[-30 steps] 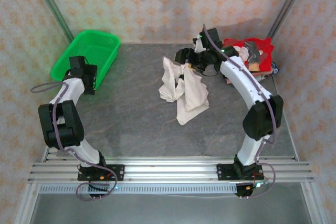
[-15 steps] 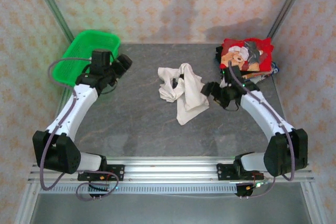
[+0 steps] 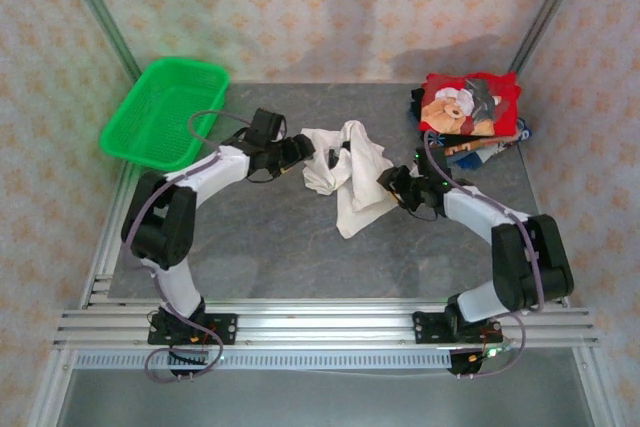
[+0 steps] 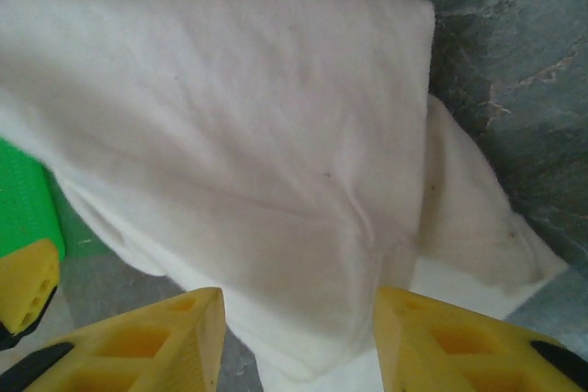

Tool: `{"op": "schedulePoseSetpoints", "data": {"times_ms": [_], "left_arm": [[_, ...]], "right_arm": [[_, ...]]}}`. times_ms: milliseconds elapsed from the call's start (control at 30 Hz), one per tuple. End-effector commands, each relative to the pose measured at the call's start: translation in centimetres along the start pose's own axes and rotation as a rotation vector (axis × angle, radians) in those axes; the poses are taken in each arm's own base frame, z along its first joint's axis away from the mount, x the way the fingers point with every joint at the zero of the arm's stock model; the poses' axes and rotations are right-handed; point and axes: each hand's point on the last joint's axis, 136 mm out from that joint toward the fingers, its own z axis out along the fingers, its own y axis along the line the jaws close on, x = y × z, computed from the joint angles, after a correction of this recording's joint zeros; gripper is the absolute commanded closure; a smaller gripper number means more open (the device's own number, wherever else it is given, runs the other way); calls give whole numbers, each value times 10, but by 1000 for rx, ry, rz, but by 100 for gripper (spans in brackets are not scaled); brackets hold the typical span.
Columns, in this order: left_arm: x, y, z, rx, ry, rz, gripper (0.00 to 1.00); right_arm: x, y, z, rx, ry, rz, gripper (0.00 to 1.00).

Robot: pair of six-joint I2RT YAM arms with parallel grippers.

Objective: Fold and stack the t-shirts

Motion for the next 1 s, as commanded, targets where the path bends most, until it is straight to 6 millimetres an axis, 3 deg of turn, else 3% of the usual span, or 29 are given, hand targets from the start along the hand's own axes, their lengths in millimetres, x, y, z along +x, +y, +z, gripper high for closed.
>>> {"op": "schedulePoseSetpoints", "data": {"times_ms": [0, 133, 500, 733, 833, 967], "left_arm": [[-10, -26, 12, 69, -28, 22, 25], [-8, -22, 37, 53, -13, -3, 26], [-9, -16, 70, -2, -4, -20, 31], [-6, -12, 82, -32, 15, -15, 39], [-5, -10, 85, -40, 19, -15, 49], [-6, -6, 80, -78, 24, 15, 67]], "right_arm": [[-9, 9, 6, -38, -25, 8, 55], [-4, 5, 4, -11, -2, 17, 56], [3, -7, -2, 37, 10, 40, 54], [-5, -8, 16, 44, 16, 42, 54], [-16, -7, 23, 49, -14, 38, 66], [-36, 24, 16, -4, -55, 18, 93]]}}
